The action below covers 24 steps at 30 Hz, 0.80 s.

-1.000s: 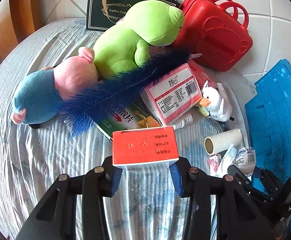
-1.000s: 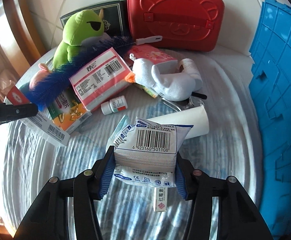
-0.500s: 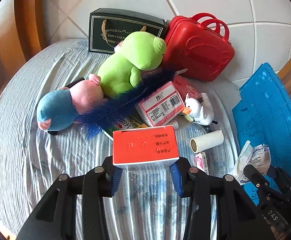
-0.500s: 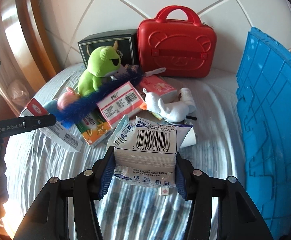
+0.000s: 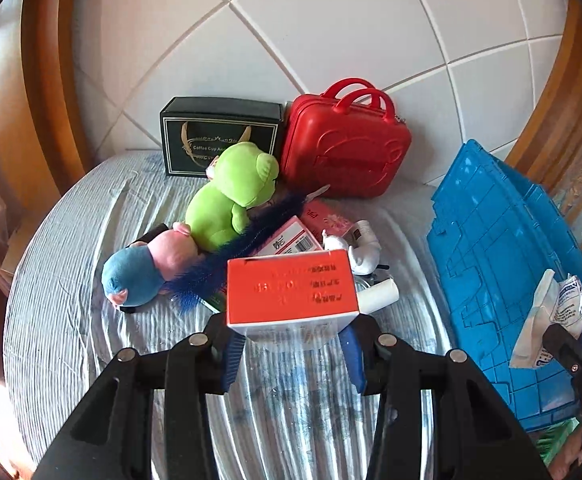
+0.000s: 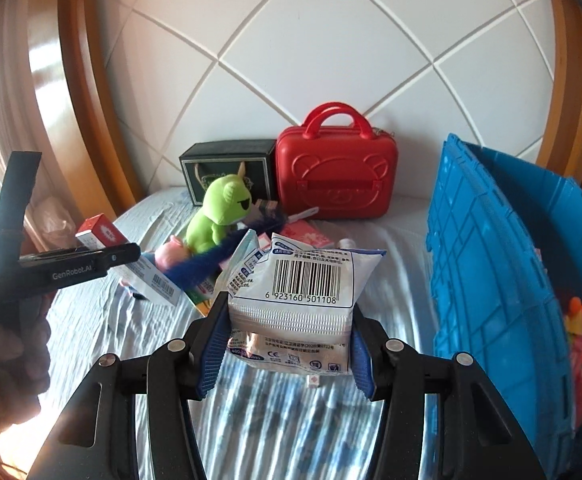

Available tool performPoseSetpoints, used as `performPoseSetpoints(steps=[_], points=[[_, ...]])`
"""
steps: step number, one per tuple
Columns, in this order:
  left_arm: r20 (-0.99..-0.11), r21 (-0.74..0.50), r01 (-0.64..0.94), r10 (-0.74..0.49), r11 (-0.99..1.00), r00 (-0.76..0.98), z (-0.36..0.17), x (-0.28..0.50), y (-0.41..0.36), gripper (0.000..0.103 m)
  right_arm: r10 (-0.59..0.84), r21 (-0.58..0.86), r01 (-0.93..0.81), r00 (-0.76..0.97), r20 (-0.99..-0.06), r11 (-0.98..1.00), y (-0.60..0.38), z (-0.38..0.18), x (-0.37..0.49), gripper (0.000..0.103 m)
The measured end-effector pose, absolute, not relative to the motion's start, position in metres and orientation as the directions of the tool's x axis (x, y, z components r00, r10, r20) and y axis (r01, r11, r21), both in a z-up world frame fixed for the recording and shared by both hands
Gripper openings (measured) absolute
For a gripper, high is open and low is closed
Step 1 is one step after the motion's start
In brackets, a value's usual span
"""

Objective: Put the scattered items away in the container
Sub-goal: 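Lift both held items and carry them over the blue bin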

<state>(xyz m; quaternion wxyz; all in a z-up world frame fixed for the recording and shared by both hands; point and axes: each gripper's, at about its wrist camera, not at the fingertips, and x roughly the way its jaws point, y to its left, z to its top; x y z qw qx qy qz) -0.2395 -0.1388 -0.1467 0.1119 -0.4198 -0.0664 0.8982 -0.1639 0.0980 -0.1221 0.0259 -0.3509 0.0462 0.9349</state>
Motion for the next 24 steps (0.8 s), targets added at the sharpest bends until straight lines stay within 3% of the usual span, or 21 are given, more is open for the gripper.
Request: performPoseSetpoints(steps=[11, 24], points=[[-0.68, -0.211, -0.177, 0.275, -0.961, -0.68, -0.082, -0.205, -0.078, 0.041, -0.01, 0.082, -0.046, -0.814, -0.581, -0.996, 0.15, -0.063, -0.098, 0.052], [-0.649, -0.23, -0.189, 0.295, -0.955, -0.701, -0.04, -0.19, 0.015, 0.04, -0.036, 0.125, -0.038, -0.839, -0.542, -0.991, 0.242, -0.045, -0.05, 0.052]])
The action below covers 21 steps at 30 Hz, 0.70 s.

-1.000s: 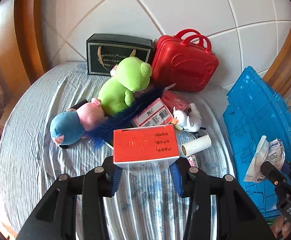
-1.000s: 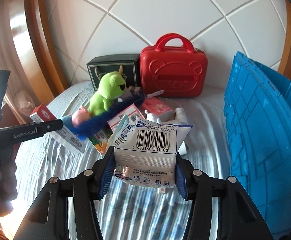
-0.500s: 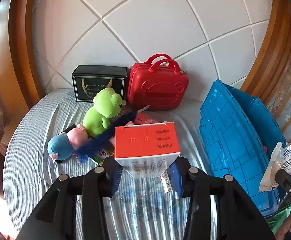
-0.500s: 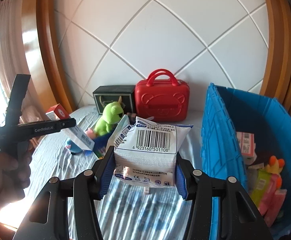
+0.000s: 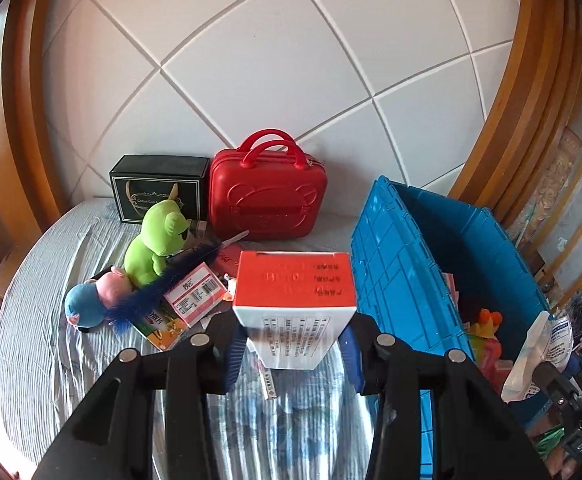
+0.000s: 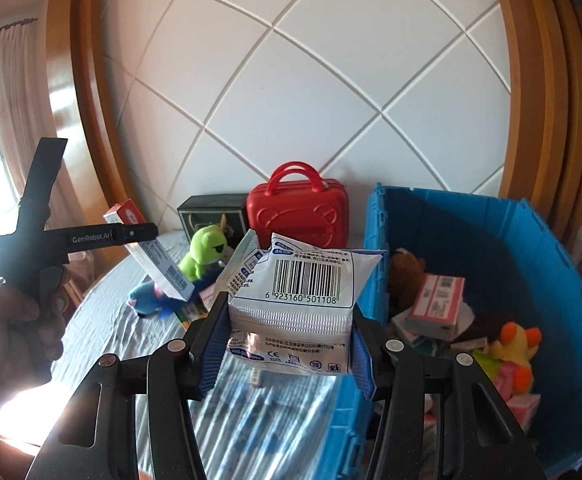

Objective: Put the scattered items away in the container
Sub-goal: 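Lift both held items and carry them over the blue bin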

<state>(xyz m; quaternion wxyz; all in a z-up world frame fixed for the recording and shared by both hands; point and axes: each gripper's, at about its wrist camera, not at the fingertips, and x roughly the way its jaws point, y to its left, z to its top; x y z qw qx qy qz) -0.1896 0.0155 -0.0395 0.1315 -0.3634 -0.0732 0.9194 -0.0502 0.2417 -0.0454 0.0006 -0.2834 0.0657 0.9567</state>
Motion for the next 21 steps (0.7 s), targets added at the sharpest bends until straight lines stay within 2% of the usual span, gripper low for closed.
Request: performPoseSetpoints(steps=[21], points=[[-0.623, -0.252, -0.306, 0.395, -0.918, -0.675, -0.009, -0.174, 0.163, 0.04, 0.002, 0.149, -0.1, -0.838, -0.546, -0.984, 0.373, -0.046, -0.004, 0.052]])
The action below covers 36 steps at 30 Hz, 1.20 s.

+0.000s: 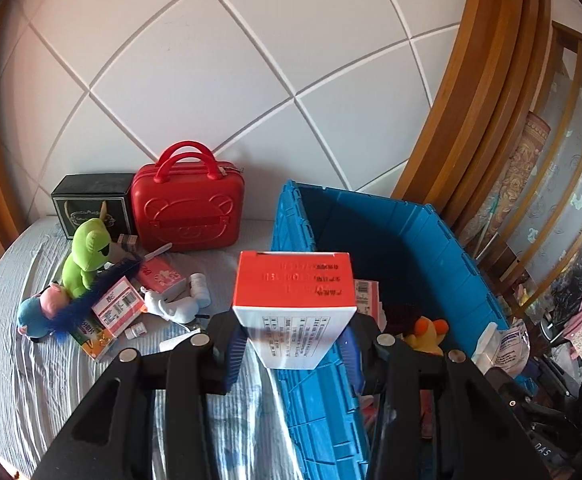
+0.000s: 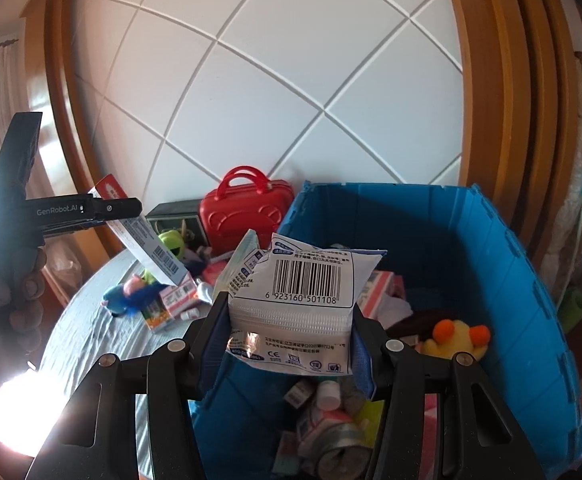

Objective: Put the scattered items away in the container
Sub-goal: 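Lift both held items and carry them over the blue bin, then open both tools to drop the box and gauze pack into the bin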

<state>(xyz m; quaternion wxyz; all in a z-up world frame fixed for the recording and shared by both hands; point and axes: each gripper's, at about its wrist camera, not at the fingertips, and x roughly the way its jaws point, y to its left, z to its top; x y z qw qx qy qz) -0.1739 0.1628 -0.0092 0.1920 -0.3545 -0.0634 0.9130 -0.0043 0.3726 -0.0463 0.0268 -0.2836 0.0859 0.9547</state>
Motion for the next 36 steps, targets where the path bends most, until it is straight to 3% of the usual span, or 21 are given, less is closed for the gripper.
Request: performPoseSetpoints(steps=[16, 32, 33, 34, 35, 36], points=[[-0.628, -0.283, -0.517, 0.564, -0.808, -0.536, -0.013, -0.155, 0.278, 0.04, 0.156, 0.137, -0.292, -0.785, -0.599, -0.946, 0.449, -0.06, 0.037, 0.052], [-0.62, -0.307, -0.572, 0.616, -0.761, -0.486, -0.014, -0.144, 0.302, 0.04, 0.208, 0.126, -0.35, -0.768, -0.606, -0.928, 0.465, -0.062, 0.048, 0.054], [-0.616, -0.318, -0.578, 0.627, -0.752, -0.477, -0.013, -0.144, 0.302, 0.042, 0.219, 0.123, -0.358, -0.771, -0.598, -0.926, 0.465, -0.061, 0.049, 0.06], [-0.617, -0.321, -0.582, 0.632, -0.747, -0.47, -0.013, -0.144, 0.303, 0.062, 0.231, 0.121, -0.368, -0.774, -0.589, -0.922, 0.466, -0.059, 0.05, 0.068], [-0.617, -0.314, -0.579, 0.625, -0.753, -0.479, -0.012, -0.144, 0.302, 0.078, 0.239, 0.124, -0.375, -0.779, -0.58, -0.919, 0.467, -0.058, 0.051, 0.099], [-0.609, -0.304, -0.568, 0.615, -0.765, -0.501, -0.01, -0.143, 0.299, 0.103, 0.246, 0.127, -0.381, -0.783, -0.571, -0.916, 0.468, -0.057, 0.052, 0.103]])
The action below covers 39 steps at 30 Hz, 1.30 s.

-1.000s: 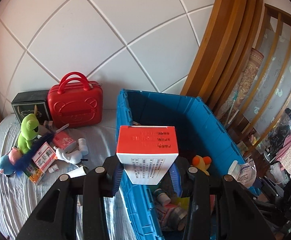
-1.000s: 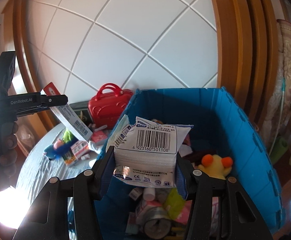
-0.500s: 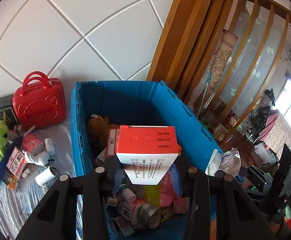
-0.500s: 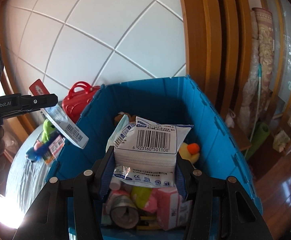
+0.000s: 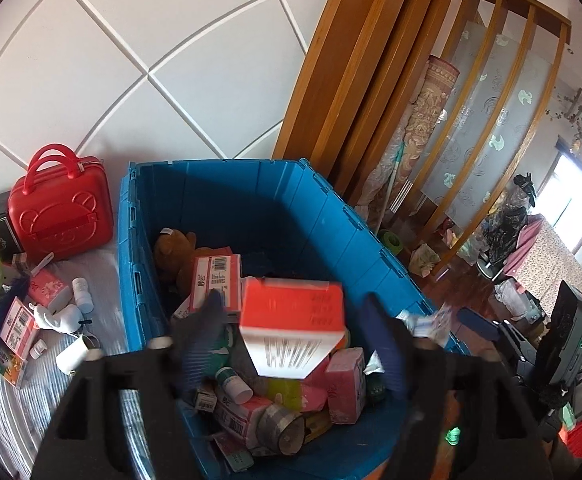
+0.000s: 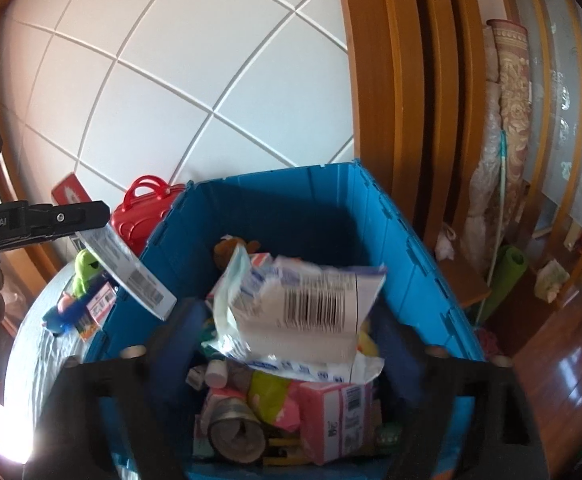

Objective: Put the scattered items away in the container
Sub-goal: 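Open both tools to drop the box and gauze pack into the bin, then move both open tools back over the items on the bed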

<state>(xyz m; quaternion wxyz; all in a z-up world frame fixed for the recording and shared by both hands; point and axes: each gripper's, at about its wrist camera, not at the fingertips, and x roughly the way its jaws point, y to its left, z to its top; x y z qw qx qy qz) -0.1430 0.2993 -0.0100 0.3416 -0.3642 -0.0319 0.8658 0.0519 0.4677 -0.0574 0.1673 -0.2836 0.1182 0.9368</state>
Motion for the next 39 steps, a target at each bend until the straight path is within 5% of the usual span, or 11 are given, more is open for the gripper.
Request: performPoseSetpoints(steps=[17, 39], points=[[-0.65, -0.339, -0.351, 0.487, -0.873, -0.583, -0.041, -0.168, 0.198, 0.103, 0.171, 0.132, -0.301, -0.793, -0.585, -0.944, 0.438, -0.061, 0.022, 0.103], [-0.735, -0.275, -0.079, 0.262, -0.958, -0.625, -0.107, -0.188, -0.025, 0.103, -0.004, 0.097, -0.07, -0.795, -0.607, -0.993, 0.269, -0.061, -0.077, 0.103]])
